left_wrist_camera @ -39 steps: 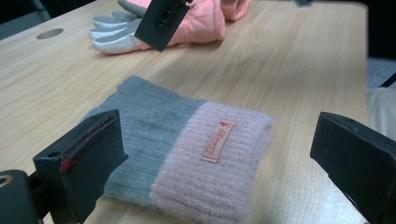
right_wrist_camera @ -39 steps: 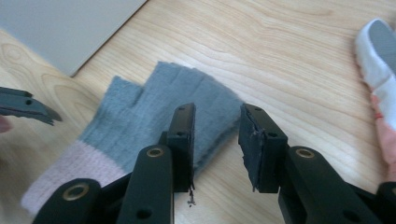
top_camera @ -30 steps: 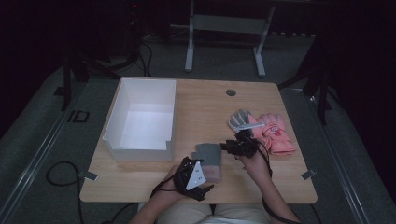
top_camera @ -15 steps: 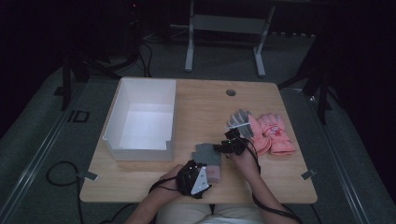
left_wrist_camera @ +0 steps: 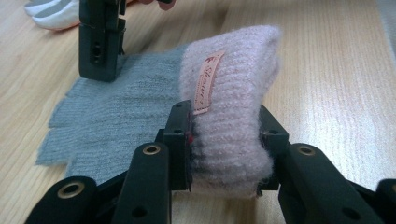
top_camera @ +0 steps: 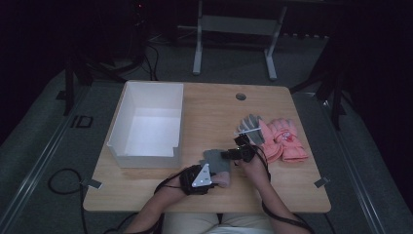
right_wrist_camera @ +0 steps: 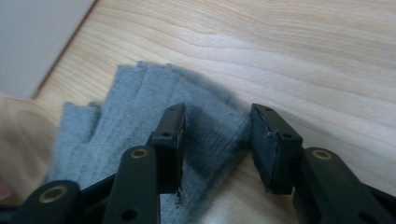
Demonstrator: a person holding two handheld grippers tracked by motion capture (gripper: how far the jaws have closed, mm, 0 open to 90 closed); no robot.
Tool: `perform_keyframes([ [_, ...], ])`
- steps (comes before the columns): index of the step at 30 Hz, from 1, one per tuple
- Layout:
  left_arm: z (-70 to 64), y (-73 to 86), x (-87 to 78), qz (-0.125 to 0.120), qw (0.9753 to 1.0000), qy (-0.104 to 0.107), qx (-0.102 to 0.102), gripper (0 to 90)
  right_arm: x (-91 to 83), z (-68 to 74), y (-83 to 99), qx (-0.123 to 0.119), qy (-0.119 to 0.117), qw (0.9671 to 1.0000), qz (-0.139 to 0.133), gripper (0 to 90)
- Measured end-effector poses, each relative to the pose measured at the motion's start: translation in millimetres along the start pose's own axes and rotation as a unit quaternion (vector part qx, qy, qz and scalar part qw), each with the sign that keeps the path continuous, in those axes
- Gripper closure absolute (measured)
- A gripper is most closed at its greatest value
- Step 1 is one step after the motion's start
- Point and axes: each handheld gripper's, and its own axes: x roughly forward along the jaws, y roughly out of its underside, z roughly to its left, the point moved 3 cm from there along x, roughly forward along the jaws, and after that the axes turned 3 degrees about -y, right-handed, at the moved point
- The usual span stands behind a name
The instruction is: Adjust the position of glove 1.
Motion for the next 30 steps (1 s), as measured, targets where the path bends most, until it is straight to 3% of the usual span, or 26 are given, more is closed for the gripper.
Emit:
perform_keyframes([
  [5,3.3,0.4,0.2,-0.002,0.9999,0.013,-0.011,66.3,3.7,2.5,-2.6,0.007,-0.021,0.9997,0.006,59.9],
  [8,4.4,0.5,0.2,-0.001,0.9998,0.016,-0.013,66.7,9.6,8.0,-4.1,0.016,-0.062,0.9978,0.016,62.3],
  [10,4.6,0.3,0.2,0.0,0.9998,0.016,-0.013,66.9,12.0,11.2,-4.6,0.015,-0.066,0.9976,0.015,63.2],
  [11,3.8,-0.3,0.3,0.001,0.9998,0.013,-0.015,66.9,15.9,17.4,-6.1,0.0,-0.064,0.9978,0.018,65.1],
  [16,3.4,-0.9,-1.0,0.005,0.9998,0.012,-0.017,67.2,17.5,22.2,-8.0,-0.007,-0.068,0.9974,0.019,68.9],
  [20,5.1,-3.6,-2.8,0.007,0.9995,0.015,-0.027,67.8,4.5,20.5,-8.5,-0.004,-0.076,0.9971,-0.005,70.1],
  [25,7.1,-8.6,-6.6,0.003,0.9987,0.03,-0.042,67.9,-5.1,21.2,-9.5,-0.008,-0.083,0.9964,-0.012,70.3],
  [30,8.6,-20.9,-13.9,0.0,0.9989,0.035,-0.032,68.1,-23.7,23.5,-9.8,-0.018,-0.089,0.9956,-0.022,70.5],
])
